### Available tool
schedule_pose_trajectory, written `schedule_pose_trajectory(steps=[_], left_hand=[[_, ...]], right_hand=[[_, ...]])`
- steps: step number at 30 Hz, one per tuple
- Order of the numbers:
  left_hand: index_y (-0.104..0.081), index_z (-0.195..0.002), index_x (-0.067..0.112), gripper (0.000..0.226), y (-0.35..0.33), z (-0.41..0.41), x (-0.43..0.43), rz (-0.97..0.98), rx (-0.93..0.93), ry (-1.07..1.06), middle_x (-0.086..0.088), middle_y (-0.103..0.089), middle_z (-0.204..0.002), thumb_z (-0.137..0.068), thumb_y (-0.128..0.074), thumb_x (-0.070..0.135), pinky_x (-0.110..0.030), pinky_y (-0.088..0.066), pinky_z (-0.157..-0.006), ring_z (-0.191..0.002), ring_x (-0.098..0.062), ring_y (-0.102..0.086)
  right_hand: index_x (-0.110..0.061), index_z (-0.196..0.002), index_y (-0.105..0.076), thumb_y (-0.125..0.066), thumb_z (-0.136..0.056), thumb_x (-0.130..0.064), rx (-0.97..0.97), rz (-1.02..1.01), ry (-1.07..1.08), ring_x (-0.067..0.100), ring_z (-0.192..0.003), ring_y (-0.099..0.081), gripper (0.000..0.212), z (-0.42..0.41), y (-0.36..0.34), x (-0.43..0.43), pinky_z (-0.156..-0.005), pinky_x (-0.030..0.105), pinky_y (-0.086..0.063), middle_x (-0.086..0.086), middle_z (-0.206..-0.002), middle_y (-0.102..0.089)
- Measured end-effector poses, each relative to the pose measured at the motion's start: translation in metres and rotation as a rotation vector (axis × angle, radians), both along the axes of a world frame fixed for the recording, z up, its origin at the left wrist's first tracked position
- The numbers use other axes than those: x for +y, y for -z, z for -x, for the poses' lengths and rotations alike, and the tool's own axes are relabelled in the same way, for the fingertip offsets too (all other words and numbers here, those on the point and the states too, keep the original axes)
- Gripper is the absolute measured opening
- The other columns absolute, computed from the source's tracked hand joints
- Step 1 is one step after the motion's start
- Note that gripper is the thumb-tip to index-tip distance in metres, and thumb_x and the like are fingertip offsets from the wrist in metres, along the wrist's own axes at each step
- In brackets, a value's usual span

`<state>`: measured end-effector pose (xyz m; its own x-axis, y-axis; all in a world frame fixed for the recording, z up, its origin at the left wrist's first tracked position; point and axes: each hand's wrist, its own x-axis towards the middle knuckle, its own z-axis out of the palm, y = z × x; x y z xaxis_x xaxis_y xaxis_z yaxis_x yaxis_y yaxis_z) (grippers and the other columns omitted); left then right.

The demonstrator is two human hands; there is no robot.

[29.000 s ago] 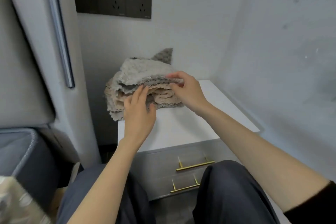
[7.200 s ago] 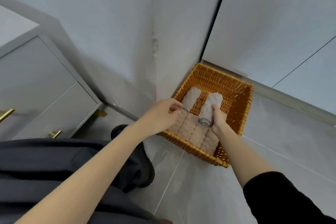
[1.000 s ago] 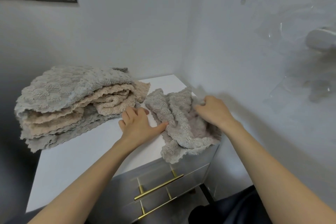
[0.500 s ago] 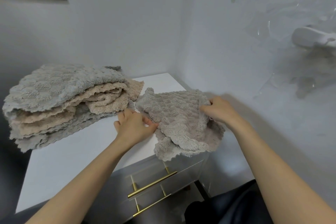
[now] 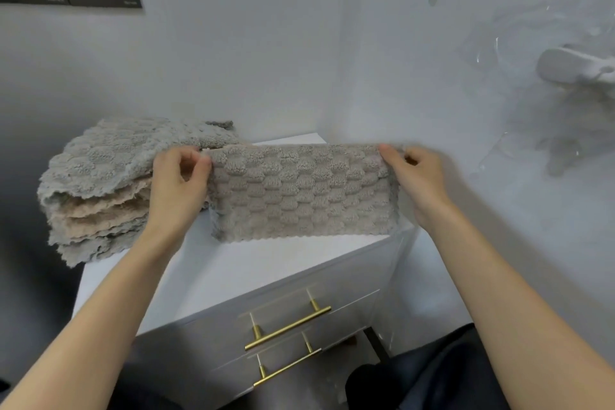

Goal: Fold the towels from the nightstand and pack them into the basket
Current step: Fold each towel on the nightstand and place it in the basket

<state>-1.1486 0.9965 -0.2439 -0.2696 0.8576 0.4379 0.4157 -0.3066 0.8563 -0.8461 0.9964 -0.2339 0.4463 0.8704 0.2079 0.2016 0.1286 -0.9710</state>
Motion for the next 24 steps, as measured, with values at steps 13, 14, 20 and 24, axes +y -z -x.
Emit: schedule_pose_trajectory(steps=[13,14,20,24], left_hand=[[-0.045,-0.086,0.029,0.014,-0.012,0.001,-0.017,-0.127,-0.191,0.109,0.016,-0.049,-0.055,-0.099,-0.049,0.026,-0.010,-0.030,-0.042,-0.042,0.002,-0.040],[-0.046,-0.087,0.029,0.012,-0.009,0.002,-0.016,-0.094,-0.129,0.072,0.015,-0.053,-0.064,-0.098,-0.050,0.027,-0.010,-0.035,-0.048,-0.049,0.004,-0.046],[-0.054,-0.094,0.016,0.009,0.012,0.005,-0.015,0.165,0.336,0.020,-0.001,-0.065,-0.084,-0.097,-0.052,0.024,-0.016,-0.043,-0.045,-0.045,-0.008,-0.059],[-0.065,-0.110,0.016,0.025,0.021,0.000,-0.017,0.202,0.628,0.005,-0.004,-0.063,-0.113,-0.096,-0.051,0.030,-0.030,-0.044,-0.073,-0.094,-0.019,-0.062]], right_hand=[[-0.021,-0.076,-0.060,-0.054,-0.097,-0.032,0.007,-0.140,0.032,0.004,-0.063,-0.053,0.025,0.010,-0.010,-0.007,-0.063,0.022,-0.044,-0.008,-0.068,-0.058],[-0.019,-0.077,-0.062,-0.054,-0.096,-0.032,-0.031,-0.067,0.025,0.009,-0.071,-0.057,0.025,0.008,-0.006,-0.006,-0.071,0.028,-0.046,-0.003,-0.075,-0.062],[0.006,-0.087,-0.059,-0.055,-0.092,-0.017,-0.245,0.324,-0.137,0.036,-0.084,-0.061,0.024,0.006,0.010,0.006,-0.076,0.042,-0.048,0.025,-0.091,-0.062],[0.014,-0.116,-0.053,-0.055,-0.090,-0.015,-0.484,0.433,-0.228,0.041,-0.104,-0.058,0.039,0.008,0.016,0.009,-0.090,0.049,-0.047,0.028,-0.108,-0.063]])
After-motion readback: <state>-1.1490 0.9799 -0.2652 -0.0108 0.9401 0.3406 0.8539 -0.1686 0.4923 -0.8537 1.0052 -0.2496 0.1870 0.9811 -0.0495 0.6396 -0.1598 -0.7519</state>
